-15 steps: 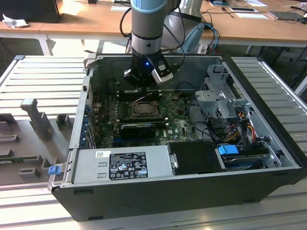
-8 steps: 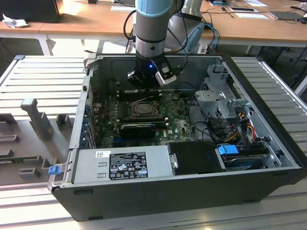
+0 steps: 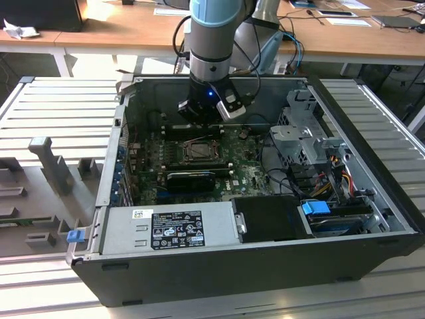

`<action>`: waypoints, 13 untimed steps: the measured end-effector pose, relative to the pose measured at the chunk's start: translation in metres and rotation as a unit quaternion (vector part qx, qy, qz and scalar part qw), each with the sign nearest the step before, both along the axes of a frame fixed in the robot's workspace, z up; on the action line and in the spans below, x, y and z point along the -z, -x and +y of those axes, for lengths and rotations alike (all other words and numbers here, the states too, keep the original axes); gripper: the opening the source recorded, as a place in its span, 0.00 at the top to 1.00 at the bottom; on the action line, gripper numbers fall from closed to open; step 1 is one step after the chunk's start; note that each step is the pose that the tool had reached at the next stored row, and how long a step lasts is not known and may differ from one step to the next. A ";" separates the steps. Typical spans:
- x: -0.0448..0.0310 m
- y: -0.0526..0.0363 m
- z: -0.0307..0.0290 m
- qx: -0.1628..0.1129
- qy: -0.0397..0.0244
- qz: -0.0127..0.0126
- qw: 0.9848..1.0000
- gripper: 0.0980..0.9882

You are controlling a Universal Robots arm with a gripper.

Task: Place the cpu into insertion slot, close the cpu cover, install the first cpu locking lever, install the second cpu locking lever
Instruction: 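Install the first cpu locking lever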

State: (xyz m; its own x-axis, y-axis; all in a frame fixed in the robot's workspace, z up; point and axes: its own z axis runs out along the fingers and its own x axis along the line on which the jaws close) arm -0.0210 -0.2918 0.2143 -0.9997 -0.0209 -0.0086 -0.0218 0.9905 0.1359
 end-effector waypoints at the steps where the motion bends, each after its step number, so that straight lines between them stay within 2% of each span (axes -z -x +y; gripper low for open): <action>1: 0.0004 -0.0004 0.0001 0.000 0.000 0.000 1.000 0.99; 4: 0.0021 -0.0010 0.0001 -0.013 0.000 0.000 1.000 0.99; 13: 0.0054 -0.0044 0.0003 -0.015 0.000 0.000 1.000 0.99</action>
State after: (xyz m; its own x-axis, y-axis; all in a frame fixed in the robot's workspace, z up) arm -0.0166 -0.2915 0.2088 -0.9987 -0.0503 -0.0085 -0.0510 0.9895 0.1352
